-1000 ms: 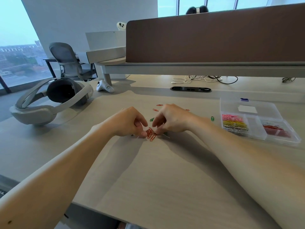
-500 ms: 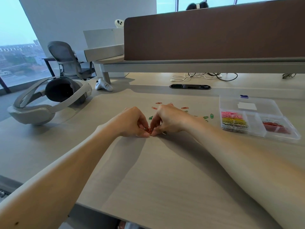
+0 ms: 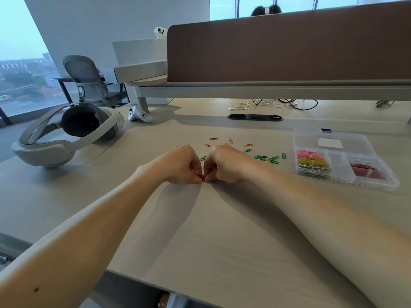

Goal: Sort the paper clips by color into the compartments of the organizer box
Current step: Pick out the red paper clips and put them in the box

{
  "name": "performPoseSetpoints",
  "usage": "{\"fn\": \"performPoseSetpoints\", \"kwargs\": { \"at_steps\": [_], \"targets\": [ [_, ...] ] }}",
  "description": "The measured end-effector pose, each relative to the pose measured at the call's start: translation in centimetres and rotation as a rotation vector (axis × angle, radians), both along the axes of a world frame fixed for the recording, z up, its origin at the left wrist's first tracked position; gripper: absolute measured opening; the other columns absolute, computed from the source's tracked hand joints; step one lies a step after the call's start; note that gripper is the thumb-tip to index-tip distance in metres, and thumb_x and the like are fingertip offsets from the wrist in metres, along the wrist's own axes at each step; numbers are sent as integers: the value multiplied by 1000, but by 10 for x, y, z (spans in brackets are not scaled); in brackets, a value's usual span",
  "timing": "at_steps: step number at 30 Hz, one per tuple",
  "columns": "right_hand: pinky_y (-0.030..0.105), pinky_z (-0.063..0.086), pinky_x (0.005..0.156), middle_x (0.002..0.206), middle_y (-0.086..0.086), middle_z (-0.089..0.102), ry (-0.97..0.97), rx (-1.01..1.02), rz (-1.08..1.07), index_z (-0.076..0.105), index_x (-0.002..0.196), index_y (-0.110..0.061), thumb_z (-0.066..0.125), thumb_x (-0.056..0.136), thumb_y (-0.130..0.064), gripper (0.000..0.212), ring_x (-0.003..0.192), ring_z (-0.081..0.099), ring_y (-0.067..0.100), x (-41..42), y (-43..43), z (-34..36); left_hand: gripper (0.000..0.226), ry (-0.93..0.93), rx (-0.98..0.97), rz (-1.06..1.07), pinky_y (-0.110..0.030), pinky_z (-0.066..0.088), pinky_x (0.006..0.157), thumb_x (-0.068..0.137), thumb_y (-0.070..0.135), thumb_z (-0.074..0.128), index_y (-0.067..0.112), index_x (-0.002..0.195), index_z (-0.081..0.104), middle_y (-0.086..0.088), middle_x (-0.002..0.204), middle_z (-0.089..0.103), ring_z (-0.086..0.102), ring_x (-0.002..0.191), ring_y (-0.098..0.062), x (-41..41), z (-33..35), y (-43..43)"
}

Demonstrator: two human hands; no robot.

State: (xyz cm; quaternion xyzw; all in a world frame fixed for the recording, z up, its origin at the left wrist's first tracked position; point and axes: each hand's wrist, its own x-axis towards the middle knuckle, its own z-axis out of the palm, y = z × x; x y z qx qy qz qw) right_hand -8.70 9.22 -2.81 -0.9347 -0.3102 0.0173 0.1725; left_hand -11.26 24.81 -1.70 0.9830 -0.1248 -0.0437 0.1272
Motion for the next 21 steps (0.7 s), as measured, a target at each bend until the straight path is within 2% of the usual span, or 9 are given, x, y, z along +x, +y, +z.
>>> {"fn": "performPoseSetpoints", "kwargs": {
  "at_steps": [2, 4, 9, 13, 15, 18, 21],
  "targets": [
    [32, 53, 74, 82, -2, 68, -6, -4, -6, 73, 79, -25, 77, 77, -21, 6, 81, 61, 18, -3, 0, 0, 7, -24, 26, -11, -21, 40, 67, 79, 21, 74, 26, 76, 69, 11, 64, 58, 49, 62, -3, -3, -1, -2],
    [32, 54, 74, 83, -1, 70, -8, -6, -13, 73, 80, -23, 77, 77, -21, 6, 81, 62, 18, -5, 0, 1, 6, -48, 44, -20, -21, 39, 67, 80, 21, 72, 25, 77, 69, 9, 66, 59, 50, 65, -8, -6, -3, -3],
    [35, 55, 76, 85, 1, 71, -23, -18, -40, 74, 83, -19, 75, 76, -16, 8, 82, 64, 21, -10, 0, 2, 4, -113, 41, -25, -26, 46, 67, 81, 22, 71, 20, 77, 71, -1, 75, 68, 59, 73, -20, -11, -3, -8],
    [33, 52, 81, 78, -2, 62, -49, -13, -68, 74, 79, -20, 75, 78, -14, 6, 83, 62, 21, -10, -8, 6, 11, -167, -11, -33, -19, 40, 60, 79, 18, 73, 23, 71, 67, 3, 69, 65, 54, 65, -12, -8, 5, -10],
    [29, 49, 74, 77, -3, 60, -46, 18, -99, 75, 84, -16, 75, 81, -14, 3, 83, 62, 19, -9, -17, 10, 11, -195, -27, -36, -15, 39, 59, 80, 18, 74, 23, 73, 67, 3, 73, 67, 55, 65, -9, -3, 8, -9],
    [28, 48, 70, 74, -5, 61, -31, 54, -132, 76, 84, -14, 75, 81, -13, 3, 79, 61, 16, -6, -31, 16, 6, -204, -57, -52, -7, 40, 61, 79, 16, 75, 20, 82, 71, 5, 78, 69, 60, 70, -6, 2, 7, -4],
    [25, 43, 65, 70, -9, 59, -9, 96, -142, 75, 82, -14, 74, 82, -13, 1, 71, 59, 9, -8, -42, 17, 14, -167, -10, -123, -5, 37, 61, 79, 17, 76, 23, 91, 72, 10, 77, 64, 56, 70, -3, 6, 2, -2]
  ]
}}
